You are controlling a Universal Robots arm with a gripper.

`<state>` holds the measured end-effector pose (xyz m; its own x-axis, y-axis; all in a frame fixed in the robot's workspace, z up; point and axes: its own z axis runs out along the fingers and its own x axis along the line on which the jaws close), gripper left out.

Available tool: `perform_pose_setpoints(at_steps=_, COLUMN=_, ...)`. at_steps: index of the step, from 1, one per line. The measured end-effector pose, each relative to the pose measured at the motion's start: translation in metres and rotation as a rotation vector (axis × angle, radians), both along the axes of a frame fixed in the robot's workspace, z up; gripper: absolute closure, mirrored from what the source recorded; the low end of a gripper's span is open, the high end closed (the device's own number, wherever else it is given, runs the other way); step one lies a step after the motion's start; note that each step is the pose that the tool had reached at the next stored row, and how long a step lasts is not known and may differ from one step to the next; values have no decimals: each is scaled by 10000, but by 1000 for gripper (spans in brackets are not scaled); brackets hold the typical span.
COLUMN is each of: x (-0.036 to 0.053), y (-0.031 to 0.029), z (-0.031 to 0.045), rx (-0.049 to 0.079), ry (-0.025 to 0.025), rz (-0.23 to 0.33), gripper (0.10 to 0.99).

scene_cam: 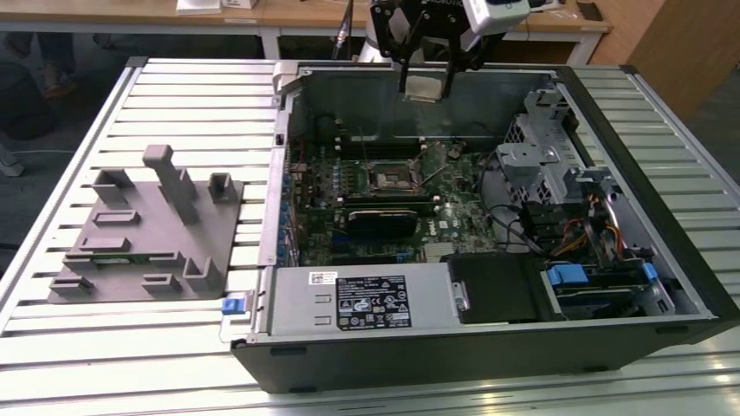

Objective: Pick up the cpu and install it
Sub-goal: 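Place the cpu into insertion slot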

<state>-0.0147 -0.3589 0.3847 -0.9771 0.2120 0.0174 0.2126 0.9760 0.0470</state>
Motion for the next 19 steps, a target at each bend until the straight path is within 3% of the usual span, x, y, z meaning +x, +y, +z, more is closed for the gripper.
perform_pose_setpoints(at_steps=19, x=0, y=0, z=0, rx=0, ry=0, rz=-457, gripper=545)
